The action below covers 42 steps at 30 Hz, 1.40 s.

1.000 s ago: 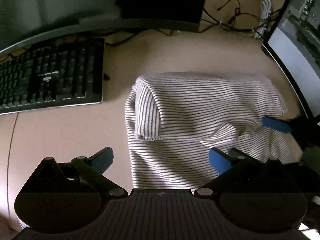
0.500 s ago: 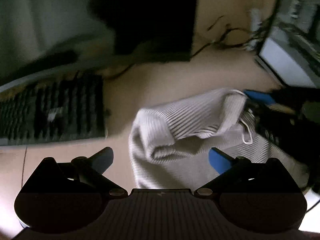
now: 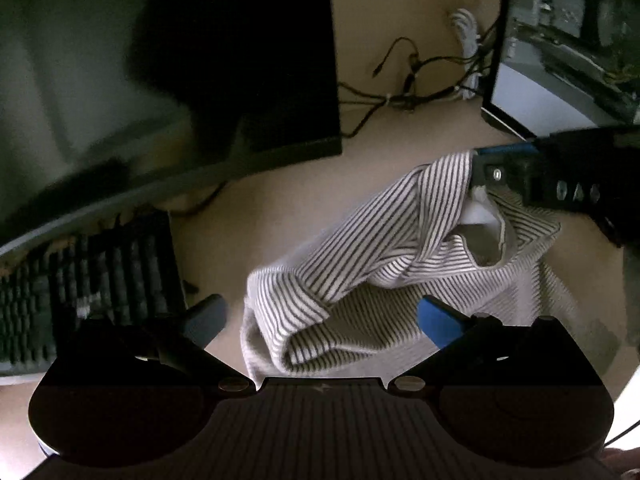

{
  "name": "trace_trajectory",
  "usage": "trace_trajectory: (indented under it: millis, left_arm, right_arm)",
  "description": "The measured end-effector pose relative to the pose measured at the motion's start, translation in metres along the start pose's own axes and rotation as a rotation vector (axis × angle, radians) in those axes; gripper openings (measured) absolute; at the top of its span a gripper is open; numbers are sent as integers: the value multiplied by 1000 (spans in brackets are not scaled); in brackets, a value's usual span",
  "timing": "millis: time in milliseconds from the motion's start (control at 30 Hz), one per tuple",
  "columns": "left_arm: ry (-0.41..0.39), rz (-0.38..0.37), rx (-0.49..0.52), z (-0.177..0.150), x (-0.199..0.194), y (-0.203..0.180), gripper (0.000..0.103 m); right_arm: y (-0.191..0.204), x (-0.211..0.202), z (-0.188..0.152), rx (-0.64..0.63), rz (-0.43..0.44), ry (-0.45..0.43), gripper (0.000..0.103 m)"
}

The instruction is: Fold clothes

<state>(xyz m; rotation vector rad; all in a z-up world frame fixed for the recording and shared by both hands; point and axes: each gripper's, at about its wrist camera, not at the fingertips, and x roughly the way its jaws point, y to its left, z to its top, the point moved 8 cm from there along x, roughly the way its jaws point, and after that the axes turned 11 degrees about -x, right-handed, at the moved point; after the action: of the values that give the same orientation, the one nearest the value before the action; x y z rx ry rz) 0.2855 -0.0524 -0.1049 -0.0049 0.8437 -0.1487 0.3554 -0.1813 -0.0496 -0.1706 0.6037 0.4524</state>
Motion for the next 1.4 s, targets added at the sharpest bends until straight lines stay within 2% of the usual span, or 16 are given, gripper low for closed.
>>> trace_trajectory:
  millis: [100,200,233,267,367,433,533,600,667,733,800,933,1033,1133,1200,1400]
  left_arm:
    - [-18,-4,27,10,20,-7,103]
    - [-54,77,31,31,37,-6,102]
    - [-71,101,20,39,39,-3,100]
    - [-83,115,2,46,40,-1,100]
    - [-115,131,-75,61,34,11,100]
    - [-139,169,-118,67,29,23,100]
    - [-131,203,-237,65,21,45,100]
    - [-105,190,-304,54,14,51,100]
    - [-75,145,-327,36,3,48,99]
    - [-35,52,-259,12,-6,29,99]
    - [28,-24,-179,-13,-7,9,99]
    - [149,-58,-106,-65,8,-14,99]
    - [244,-64,-139,-95,24,-14,100]
    - [224,-73,-119,-105,15,-19,100]
    - [229,-108,-115,-115,5,-22,100]
    - [307,-177,-129,-147,-25,-28,100]
  right_arm:
    - [-6,-1,5,23,-3,4,17]
    - [-4,-12,9,1,-11,1,18]
    - [-3,-19,9,-13,-23,-9,22]
    - [-6,-24,8,-13,-39,-15,33]
    - [-21,-37,-8,33,-86,2,53]
    - [-25,-39,-28,59,-90,39,53]
    - [-23,-34,-62,90,-61,113,53]
    - [-18,-22,-85,117,-25,167,53]
    - [-17,-9,-104,139,-6,215,53]
    - [-17,7,-119,154,-9,269,54]
    - [-12,11,-125,137,-13,263,68]
    - [0,11,-128,123,-11,268,80]
    - [-1,-1,-140,119,-27,252,80]
    - [3,-24,-155,102,-44,255,80]
    - [-4,-44,-169,96,-59,256,80]
    - [9,-83,-195,136,-64,289,81]
